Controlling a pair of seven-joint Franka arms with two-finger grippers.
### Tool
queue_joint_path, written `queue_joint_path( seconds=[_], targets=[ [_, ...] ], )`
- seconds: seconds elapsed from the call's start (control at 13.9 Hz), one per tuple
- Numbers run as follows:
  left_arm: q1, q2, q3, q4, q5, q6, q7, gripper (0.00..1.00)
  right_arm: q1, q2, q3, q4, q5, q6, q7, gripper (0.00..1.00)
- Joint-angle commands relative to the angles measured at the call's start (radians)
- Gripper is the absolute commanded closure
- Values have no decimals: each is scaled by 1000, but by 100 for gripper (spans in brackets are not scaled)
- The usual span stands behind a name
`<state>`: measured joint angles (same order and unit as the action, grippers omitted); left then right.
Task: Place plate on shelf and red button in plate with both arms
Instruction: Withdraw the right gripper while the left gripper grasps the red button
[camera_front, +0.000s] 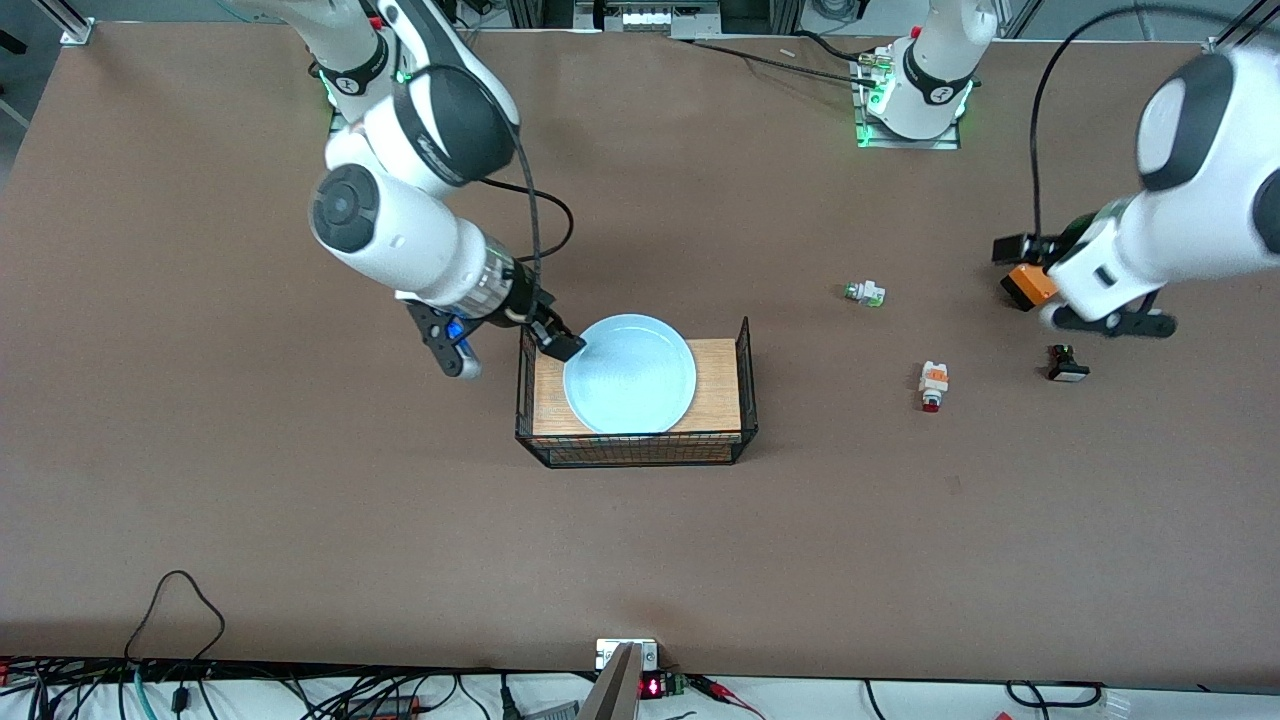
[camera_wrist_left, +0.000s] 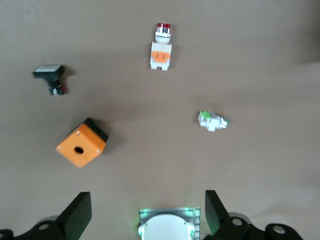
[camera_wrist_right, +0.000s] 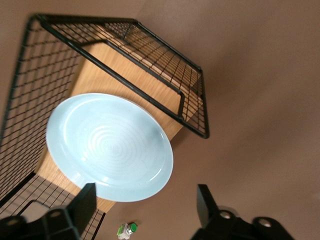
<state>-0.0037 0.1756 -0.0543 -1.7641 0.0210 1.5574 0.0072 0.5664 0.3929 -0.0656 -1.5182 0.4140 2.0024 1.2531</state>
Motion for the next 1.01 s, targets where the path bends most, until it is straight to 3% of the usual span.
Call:
queue_joint_path(
  seconds=[0.0, 0.57, 0.79, 0.86, 0.93],
  targets=[
    [-2, 85, 1, -46, -3, 178, -9, 0, -49, -66, 4, -10, -46, -95, -130, 0],
    [-4, 221, -1, -316, 22, 842, 103, 0, -262, -120, 0, 15, -292, -318, -656, 0],
    [-5, 268, -1, -422, 22, 1083, 123, 0, -328, -132, -55, 15, -348, -337, -936, 0],
    [-7, 274, -1, -437, 22, 1127, 123, 4, -361, -132, -71, 9, -348, -338, -1043, 0],
    [-7, 275, -1, -437, 20, 1129, 125, 25, -391, -132, -82, 7, -348, -338, -1140, 0]
  ],
)
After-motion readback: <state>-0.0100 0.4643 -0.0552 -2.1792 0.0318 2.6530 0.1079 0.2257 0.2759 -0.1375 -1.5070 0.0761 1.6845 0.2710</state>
